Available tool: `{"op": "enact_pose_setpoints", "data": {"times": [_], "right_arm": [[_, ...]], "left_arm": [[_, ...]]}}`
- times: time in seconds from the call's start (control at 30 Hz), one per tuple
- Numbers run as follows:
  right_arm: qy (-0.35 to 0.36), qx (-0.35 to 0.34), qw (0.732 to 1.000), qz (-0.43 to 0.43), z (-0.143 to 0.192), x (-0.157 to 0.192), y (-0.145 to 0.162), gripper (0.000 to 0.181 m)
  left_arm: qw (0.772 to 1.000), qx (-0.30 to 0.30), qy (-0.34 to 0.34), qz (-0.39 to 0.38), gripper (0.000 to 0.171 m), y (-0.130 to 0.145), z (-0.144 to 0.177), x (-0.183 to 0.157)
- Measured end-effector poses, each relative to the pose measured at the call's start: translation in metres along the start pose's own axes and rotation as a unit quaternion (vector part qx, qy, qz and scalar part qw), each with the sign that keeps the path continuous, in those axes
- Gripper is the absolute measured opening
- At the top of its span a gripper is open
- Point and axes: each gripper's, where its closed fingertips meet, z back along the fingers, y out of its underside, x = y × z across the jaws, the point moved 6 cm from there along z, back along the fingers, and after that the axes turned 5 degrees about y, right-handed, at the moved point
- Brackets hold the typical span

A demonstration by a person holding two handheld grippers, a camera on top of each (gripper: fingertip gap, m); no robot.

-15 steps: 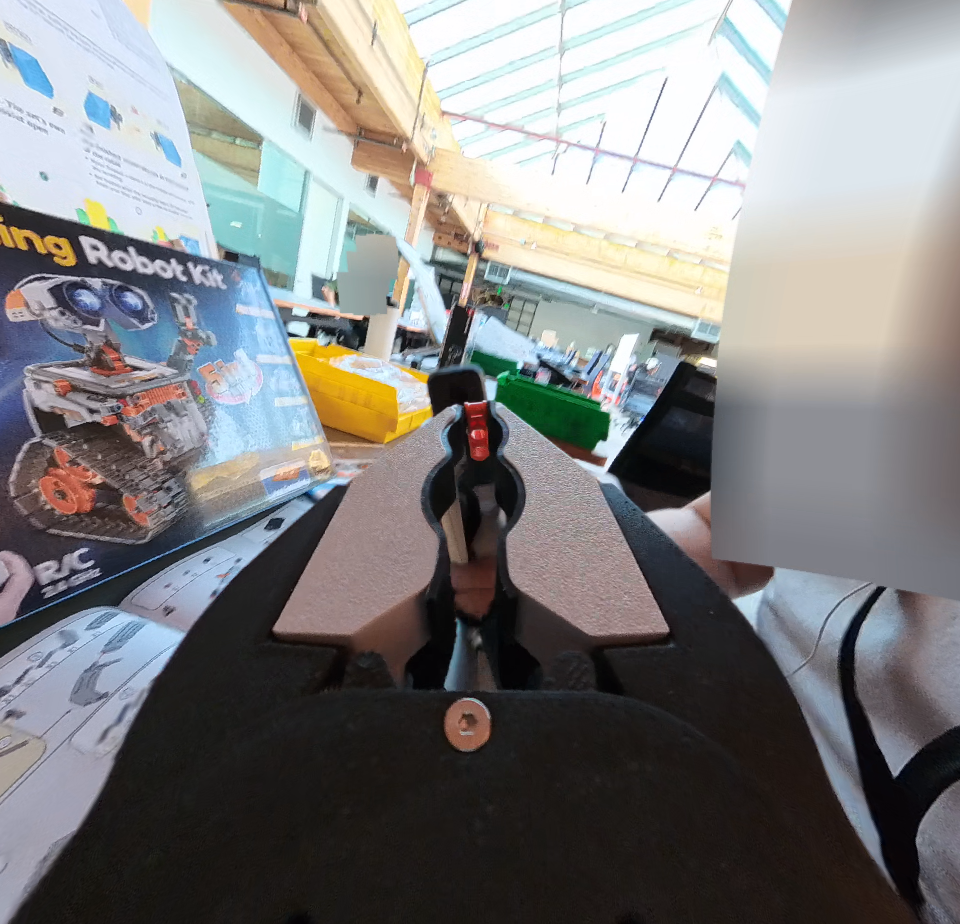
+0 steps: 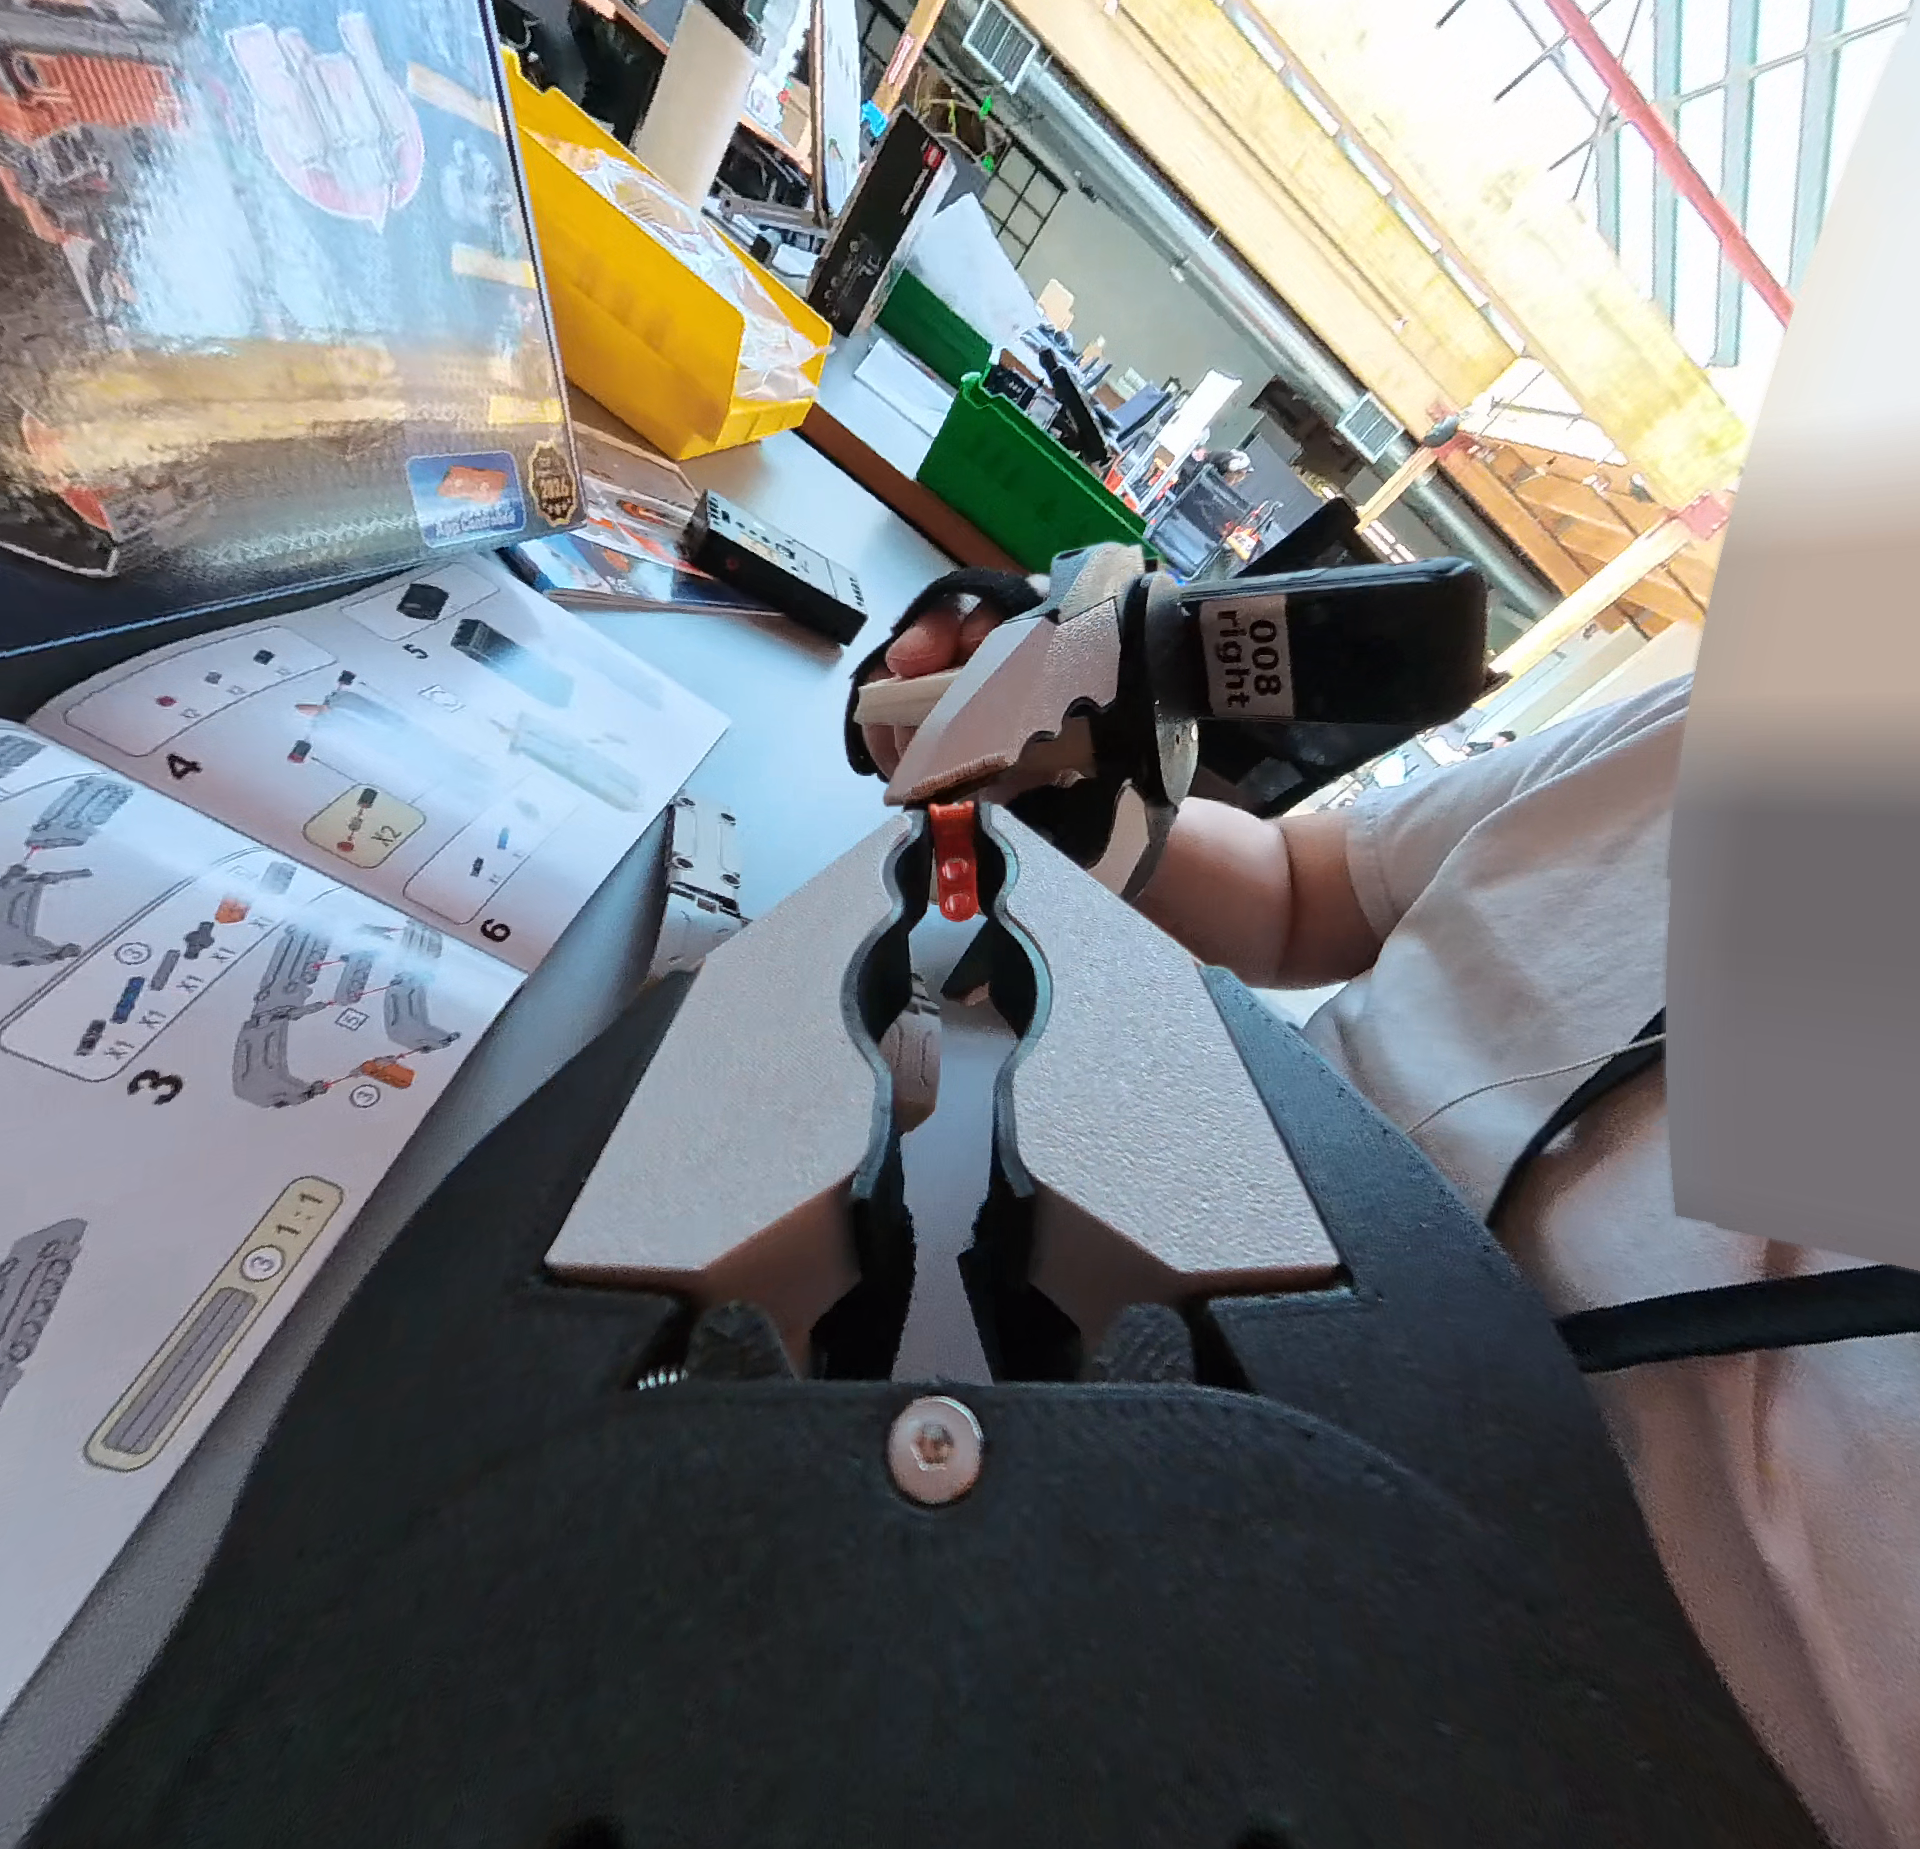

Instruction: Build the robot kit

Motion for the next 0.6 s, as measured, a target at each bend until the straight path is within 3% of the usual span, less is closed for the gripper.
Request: {"op": "enact_pose_setpoints", "data": {"times": [0.1, 0.23, 0.33, 0.6], "right_arm": [[0.04, 0.016, 0.999, -0.002, -0.003, -0.006, 0.003, 0.041], [0.032, 0.002, 0.999, -0.014, -0.002, -0.006, 0.0, 0.04], [0.025, -0.002, 1.0, 0.012, -0.001, -0.001, -0.002, 0.023], [0.053, -0.011, 0.998, 0.021, 0.006, -0.011, -0.005, 0.023]], "left_arm": [[1.0, 0.013, -0.017, -0.008, 0.006, 0.002, -0.001, 0.002], [1.0, 0.017, -0.015, -0.007, 0.005, 0.005, -0.005, 0.003], [1.0, 0.022, -0.004, 0.002, 0.005, 0.008, -0.009, 0.004], [1.0, 0.019, 0.005, -0.001, 0.011, 0.009, -0.012, 0.003]]}}
